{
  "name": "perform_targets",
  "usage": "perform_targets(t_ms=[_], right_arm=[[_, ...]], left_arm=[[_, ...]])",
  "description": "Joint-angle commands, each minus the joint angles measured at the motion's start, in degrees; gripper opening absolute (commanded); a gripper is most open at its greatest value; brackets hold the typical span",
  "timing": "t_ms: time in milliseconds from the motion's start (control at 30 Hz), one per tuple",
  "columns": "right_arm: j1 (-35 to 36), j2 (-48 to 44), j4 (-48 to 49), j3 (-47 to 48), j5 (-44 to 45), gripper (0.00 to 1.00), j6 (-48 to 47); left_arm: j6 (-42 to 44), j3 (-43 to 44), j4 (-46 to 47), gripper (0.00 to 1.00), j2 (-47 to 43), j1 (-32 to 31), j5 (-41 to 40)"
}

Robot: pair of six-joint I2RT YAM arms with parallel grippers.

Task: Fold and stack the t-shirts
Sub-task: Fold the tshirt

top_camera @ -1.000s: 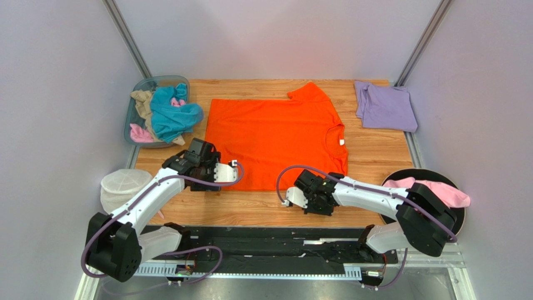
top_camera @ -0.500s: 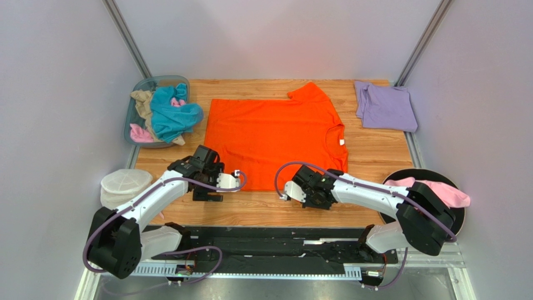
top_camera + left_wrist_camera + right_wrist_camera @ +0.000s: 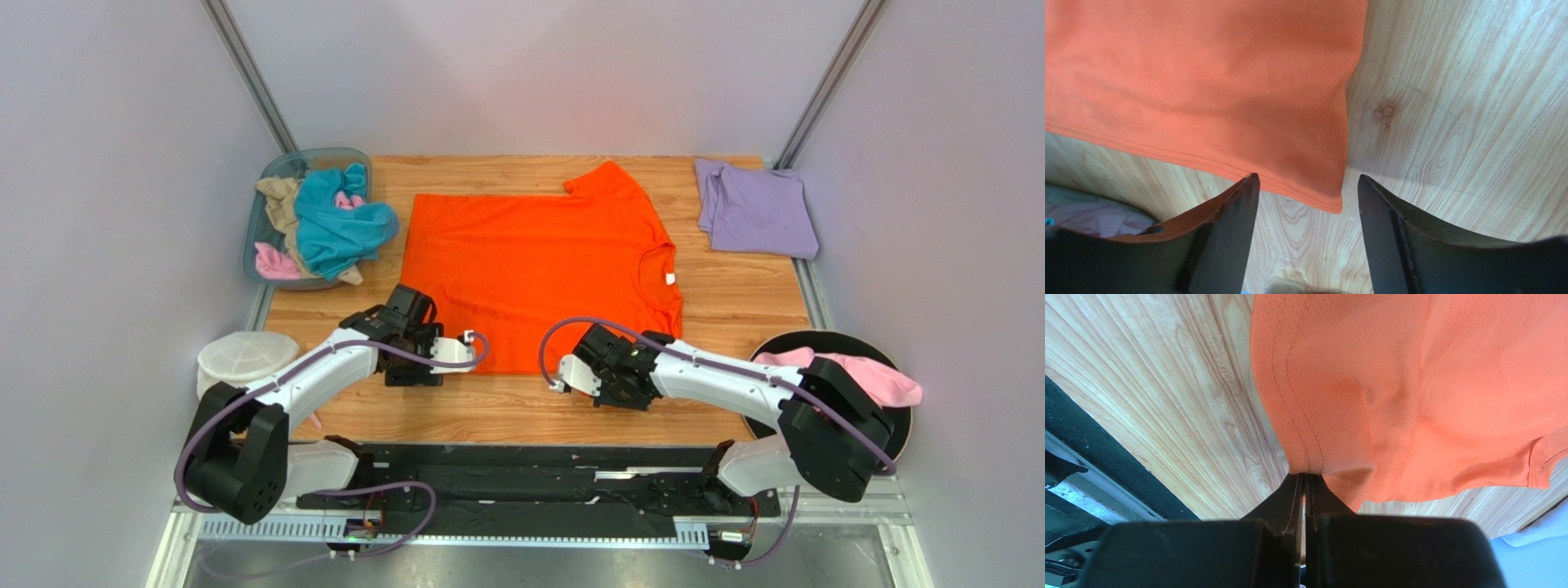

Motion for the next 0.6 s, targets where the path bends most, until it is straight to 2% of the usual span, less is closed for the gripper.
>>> perform_targets(t_ms=[0,333,433,467,567], right_arm=[[-0.09,-2.19,-0.54,1.68,1.18,0.0,0.12],[-0.18,-3.68,-3.09,2.91,0.92,0.0,0.47],[-0.18,-4.3,-4.23,3.09,0.66,0.0,0.74],[-0.18,-4.56,-4.67,3.18,0.48,0.0,0.83],[-0.09,-4.91,-6.43,3.7,-0.39,0.0,1.0]], left_arm=[[-0.71,-1.46,1.78,0.66,0.82,-0.16,0.23],[-1.24,-3.31,1.6,0.42,-0.23,-0.16,-0.29],[-1.5,-3.66,1.51,0.25,-0.32,-0.16,-0.21],[-1.68,-3.75,1.51,0.0,-0.49,-0.16,-0.29],[-2.03,-3.75,1.07,0.0,-1.11,-0.16,-0.2]])
